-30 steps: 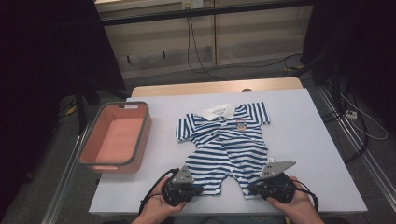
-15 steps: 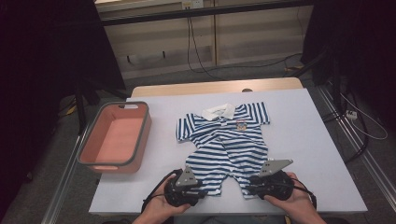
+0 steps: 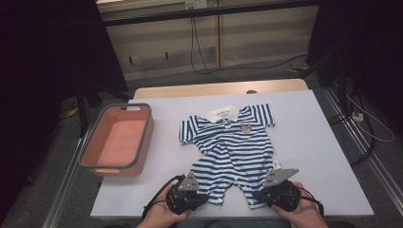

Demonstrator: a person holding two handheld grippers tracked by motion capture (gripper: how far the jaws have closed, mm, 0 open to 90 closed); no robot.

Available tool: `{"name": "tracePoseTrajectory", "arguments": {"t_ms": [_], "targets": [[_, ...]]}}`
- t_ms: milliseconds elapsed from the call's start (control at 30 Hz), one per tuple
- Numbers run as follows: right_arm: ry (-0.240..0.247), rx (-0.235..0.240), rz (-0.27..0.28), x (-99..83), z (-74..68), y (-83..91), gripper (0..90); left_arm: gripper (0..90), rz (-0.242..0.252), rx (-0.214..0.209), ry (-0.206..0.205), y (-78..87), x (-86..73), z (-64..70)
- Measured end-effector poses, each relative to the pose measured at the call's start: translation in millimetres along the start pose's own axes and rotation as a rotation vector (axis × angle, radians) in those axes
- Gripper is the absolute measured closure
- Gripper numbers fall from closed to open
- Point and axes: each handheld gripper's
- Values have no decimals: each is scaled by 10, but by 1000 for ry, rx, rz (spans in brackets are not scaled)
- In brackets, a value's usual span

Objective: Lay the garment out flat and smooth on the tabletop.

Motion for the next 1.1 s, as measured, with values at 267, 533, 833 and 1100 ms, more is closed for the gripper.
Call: {"name": "tracePoseTrajectory", "arguments": {"t_ms": [267,533,833,1100], "targets": [[-32,11,67,-30,5,106,675,713,60,-2,32,76,44,-84],[-97,-91,170,-43,323,374,620,587,107,180,90,147,7,-471],[-193,-191,141,-217,552,463,603,631,79,231,139,51,-42,-657],[-202,-211,101,-294,532,469,900,658,32,167,157,-56,-44,-624]]}}
Point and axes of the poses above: each handheld gripper's, and its own axes: y roughly backward along the jaws, x roughly out of its top, z roughly to its right, and after that the axes turned 15 degrees about x, right-handed
